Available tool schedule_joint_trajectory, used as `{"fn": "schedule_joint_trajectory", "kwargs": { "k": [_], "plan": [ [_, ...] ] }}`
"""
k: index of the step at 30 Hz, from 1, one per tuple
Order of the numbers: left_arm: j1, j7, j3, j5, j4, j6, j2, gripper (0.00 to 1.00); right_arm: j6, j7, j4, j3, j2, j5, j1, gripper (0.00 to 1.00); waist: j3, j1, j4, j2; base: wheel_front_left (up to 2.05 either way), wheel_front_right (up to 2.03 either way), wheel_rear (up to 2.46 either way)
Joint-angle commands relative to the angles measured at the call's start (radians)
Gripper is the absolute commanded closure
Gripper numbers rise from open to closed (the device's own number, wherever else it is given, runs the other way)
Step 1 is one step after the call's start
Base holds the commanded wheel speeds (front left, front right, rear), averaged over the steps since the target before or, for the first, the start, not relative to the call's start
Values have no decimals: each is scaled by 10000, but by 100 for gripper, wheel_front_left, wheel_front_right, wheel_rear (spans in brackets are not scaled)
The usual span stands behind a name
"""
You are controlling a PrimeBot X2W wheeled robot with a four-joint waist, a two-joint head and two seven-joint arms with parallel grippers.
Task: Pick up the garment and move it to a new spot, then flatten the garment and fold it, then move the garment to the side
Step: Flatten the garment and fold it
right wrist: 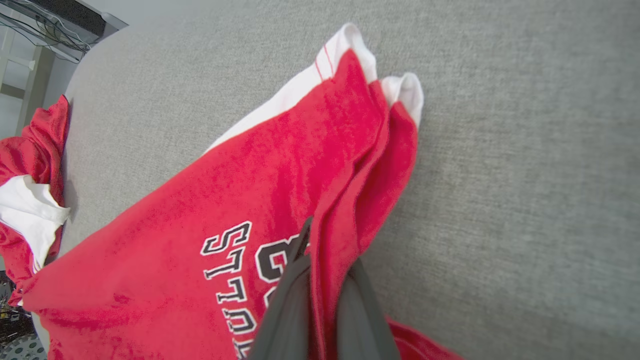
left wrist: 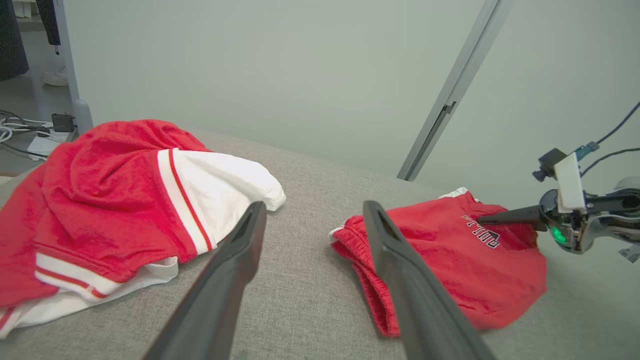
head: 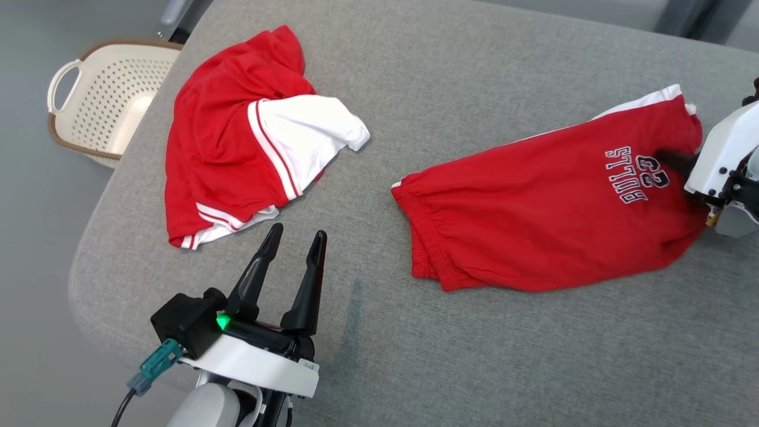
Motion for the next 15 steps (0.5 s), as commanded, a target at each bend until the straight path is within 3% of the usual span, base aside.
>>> {"fn": "schedule_joint_trajectory", "kwargs": {
  "k": [1, 15],
  "plan": [
    [118, -17, 89, 112, 59, -93, -29, 0, 2, -449, -127, -164, -107, 153, 175, 100, -199, 0, -165, 0, 0, 0, 0],
    [338, -10, 60, 434, 552, -330, 28, 0, 2, -1847, -1254, -923, -507, 1282, 2107, 100, -1445, 0, -1768, 0, 0, 0, 0]
  ]
}}
